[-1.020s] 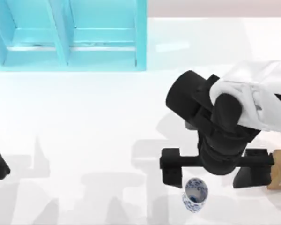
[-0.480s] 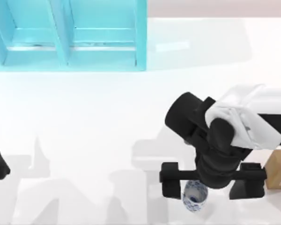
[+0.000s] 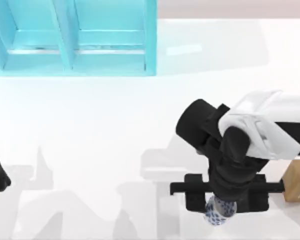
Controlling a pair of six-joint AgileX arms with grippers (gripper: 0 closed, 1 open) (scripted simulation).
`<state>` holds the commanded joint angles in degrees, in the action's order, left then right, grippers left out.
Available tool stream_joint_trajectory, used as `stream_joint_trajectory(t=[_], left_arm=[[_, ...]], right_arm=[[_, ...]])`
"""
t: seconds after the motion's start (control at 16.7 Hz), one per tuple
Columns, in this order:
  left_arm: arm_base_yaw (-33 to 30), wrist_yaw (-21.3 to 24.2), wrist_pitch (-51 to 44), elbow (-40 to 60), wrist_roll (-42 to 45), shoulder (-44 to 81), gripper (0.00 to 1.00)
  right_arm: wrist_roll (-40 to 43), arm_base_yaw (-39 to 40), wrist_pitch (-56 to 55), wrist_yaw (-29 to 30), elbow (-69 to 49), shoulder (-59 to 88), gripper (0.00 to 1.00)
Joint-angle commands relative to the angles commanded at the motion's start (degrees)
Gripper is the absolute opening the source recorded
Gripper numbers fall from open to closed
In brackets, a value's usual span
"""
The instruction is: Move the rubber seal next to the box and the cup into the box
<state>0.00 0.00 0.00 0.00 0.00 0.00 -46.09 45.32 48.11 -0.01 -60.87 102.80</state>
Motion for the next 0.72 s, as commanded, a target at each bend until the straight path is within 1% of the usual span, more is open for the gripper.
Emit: stream_joint_trajectory(t=[0.3, 0.36, 0.72], left_arm=[[0.0, 0.0, 0.0, 0.0, 0.0, 0.0, 1.0], [0.0, 0.0, 0.0, 0.0, 0.0, 0.0, 1.0], [0.0, 0.0, 0.0, 0.0, 0.0, 0.0, 1.0]], right_arm=[[0.0, 0.0, 0.0, 0.0, 0.0, 0.0, 0.02], [0.0, 0.0, 0.0, 0.0, 0.0, 0.0, 0.0], [0.0, 0.0, 0.0, 0.0, 0.0, 0.0, 0.0]])
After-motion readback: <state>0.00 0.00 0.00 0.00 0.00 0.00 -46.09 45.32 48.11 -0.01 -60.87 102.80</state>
